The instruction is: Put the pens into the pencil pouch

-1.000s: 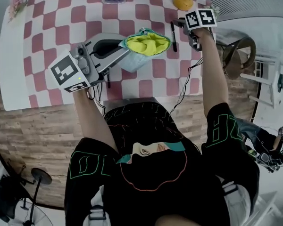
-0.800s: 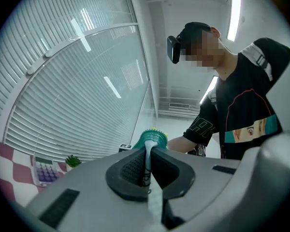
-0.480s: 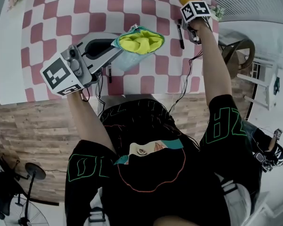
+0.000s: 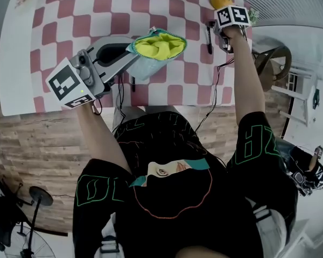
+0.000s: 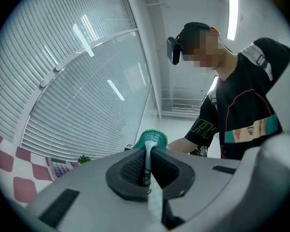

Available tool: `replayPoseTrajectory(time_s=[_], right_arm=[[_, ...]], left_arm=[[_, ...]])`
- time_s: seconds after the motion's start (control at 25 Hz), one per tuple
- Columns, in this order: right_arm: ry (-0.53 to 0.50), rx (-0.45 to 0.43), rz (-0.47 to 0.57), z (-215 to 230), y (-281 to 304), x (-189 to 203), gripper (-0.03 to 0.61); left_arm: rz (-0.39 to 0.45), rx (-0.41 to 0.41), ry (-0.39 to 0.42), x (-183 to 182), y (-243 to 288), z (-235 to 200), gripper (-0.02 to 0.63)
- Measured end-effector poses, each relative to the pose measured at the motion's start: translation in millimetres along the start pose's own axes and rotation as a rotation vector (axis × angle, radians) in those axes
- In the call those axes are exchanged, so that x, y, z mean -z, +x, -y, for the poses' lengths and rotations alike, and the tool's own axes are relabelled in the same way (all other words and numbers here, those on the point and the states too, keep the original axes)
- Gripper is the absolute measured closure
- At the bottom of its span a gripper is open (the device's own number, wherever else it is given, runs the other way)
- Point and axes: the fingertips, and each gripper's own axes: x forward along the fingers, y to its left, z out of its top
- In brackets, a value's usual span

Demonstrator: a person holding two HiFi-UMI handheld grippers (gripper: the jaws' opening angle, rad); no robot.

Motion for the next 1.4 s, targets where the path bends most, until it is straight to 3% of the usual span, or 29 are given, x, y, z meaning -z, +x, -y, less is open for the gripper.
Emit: replayPoseTrajectory(time_s=[0.36, 0.76, 1.4], right_arm=[[-0.034, -0.027, 0.246, -69, -48, -39, 0.518], [-0.169, -0.067, 0.532, -141, -102, -68, 0.518], [-0.180, -0.227, 1.033, -251, -246, -105, 0.518]], left_arm=[[-0.015, 0.007, 0.085, -29, -43, 7, 0.612], [-0.008, -0.036, 0.173, -58, -70, 14, 0.614], [0.000, -0.123, 0.281, -93, -99, 24, 0.614]])
